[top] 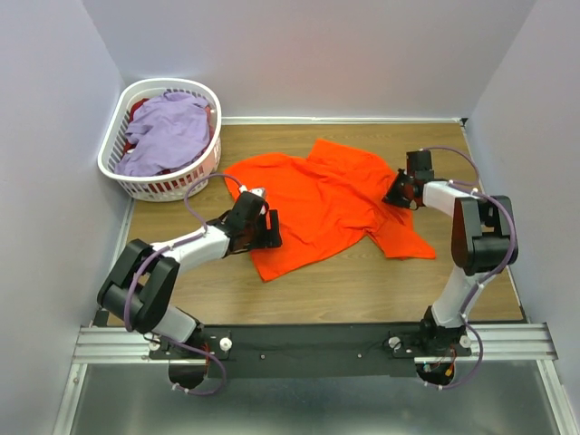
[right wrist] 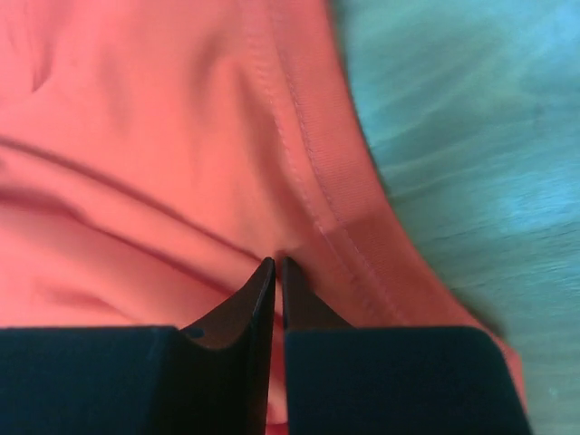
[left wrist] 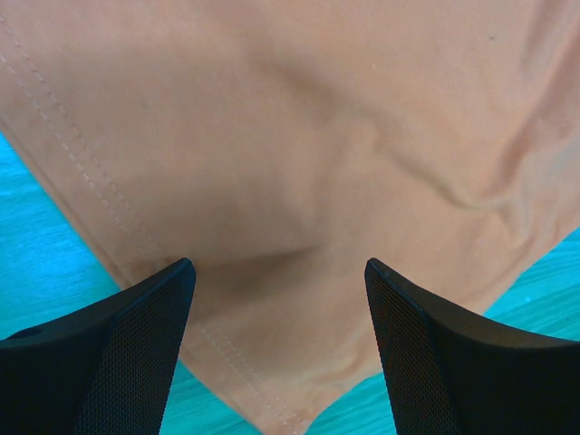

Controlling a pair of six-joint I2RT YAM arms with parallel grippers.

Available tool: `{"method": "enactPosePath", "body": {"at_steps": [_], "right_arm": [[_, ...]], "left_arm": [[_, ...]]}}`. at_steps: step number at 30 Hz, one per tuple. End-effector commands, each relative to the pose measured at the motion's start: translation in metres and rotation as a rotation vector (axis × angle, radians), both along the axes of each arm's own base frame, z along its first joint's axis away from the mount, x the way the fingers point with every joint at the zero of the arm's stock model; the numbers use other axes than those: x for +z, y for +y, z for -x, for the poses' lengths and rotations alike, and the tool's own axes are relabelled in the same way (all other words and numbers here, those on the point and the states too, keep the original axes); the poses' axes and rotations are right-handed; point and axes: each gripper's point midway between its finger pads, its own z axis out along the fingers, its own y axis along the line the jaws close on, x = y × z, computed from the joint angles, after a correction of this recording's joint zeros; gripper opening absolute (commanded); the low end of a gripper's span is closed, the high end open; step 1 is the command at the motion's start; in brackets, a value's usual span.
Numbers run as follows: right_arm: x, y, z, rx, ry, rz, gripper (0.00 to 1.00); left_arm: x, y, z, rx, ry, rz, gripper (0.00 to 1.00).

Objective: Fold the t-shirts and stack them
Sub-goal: Flatten the tshirt out

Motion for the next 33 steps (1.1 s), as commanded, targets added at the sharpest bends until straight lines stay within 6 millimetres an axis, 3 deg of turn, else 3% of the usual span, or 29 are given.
{"method": "enactPosePath", "body": {"at_steps": [1, 3, 4, 6, 7, 11, 13, 15, 17, 19, 22, 23, 25, 26, 27, 28, 29, 31, 32, 33], "right_arm": [[-0.024, -0.014, 0.002, -0.076, 0.064, -0.062, 0.13], [-0.032, -0.018, 0.003, -0.097, 0.074, -0.066, 0.13], [-0.035, -0.036, 0.001, -0.146, 0.076, -0.063, 0.12], [-0.042, -0.051, -0.001, -0.203, 0.088, -0.07, 0.12], [-0.042, -0.069, -0.005, -0.253, 0.081, -0.071, 0.12], [-0.052, -0.105, -0.017, -0.383, 0.085, -0.101, 0.12], [-0.051, -0.118, -0.038, -0.419, 0.059, -0.098, 0.13], [-0.035, -0.128, -0.066, -0.425, -0.001, -0.091, 0.13], [-0.036, -0.136, -0.082, -0.428, -0.019, -0.063, 0.15], [-0.026, -0.146, -0.104, -0.423, -0.066, -0.044, 0.17], [-0.012, -0.155, -0.117, -0.396, -0.101, -0.012, 0.21], [0.004, -0.154, -0.122, -0.382, -0.127, -0.007, 0.23], [0.02, -0.149, -0.12, -0.337, -0.152, -0.007, 0.29], [0.017, -0.145, -0.109, -0.327, -0.133, -0.009, 0.31], [0.043, -0.144, -0.105, -0.327, -0.177, -0.003, 0.33], [0.048, -0.142, -0.097, -0.32, -0.178, 0.005, 0.41], [0.061, -0.139, -0.082, -0.312, -0.19, 0.024, 0.46], [0.065, -0.134, -0.064, -0.303, -0.182, 0.041, 0.59], [0.055, -0.128, -0.046, -0.295, -0.144, 0.052, 0.64], [0.069, -0.13, -0.038, -0.304, -0.162, 0.084, 0.68]], "left_arm": [[-0.001, -0.01, -0.003, -0.002, -0.007, 0.07, 0.83], [-0.01, -0.009, 0.001, 0.001, 0.02, 0.072, 0.83], [-0.012, -0.006, -0.002, 0.012, 0.025, 0.073, 0.83], [-0.019, -0.003, -0.004, 0.018, 0.045, 0.072, 0.82], [-0.021, 0.001, -0.011, 0.029, 0.049, 0.073, 0.82], [-0.025, 0.01, -0.035, 0.058, 0.062, 0.083, 0.82], [-0.027, 0.011, -0.047, 0.063, 0.07, 0.084, 0.82], [-0.028, 0.009, -0.071, 0.066, 0.064, 0.078, 0.82], [-0.029, 0.011, -0.096, 0.076, 0.059, 0.067, 0.82], [-0.029, 0.012, -0.109, 0.078, 0.065, 0.058, 0.82], [-0.012, 0.013, -0.138, 0.086, 0.011, 0.044, 0.82], [0.003, 0.013, -0.146, 0.088, -0.02, 0.043, 0.82], [0.021, 0.014, -0.151, 0.087, -0.063, 0.039, 0.84], [0.04, 0.017, -0.15, 0.095, -0.099, 0.039, 0.85], [0.049, 0.018, -0.148, 0.099, -0.121, 0.031, 0.87], [0.055, 0.025, -0.145, 0.119, -0.135, 0.004, 0.93], [0.066, 0.03, -0.138, 0.131, -0.166, -0.018, 0.98], [0.073, 0.036, -0.126, 0.145, -0.179, -0.05, 0.98], [0.075, 0.034, -0.109, 0.14, -0.174, -0.06, 0.98], [0.076, 0.038, -0.103, 0.154, -0.183, -0.085, 0.99]]}}
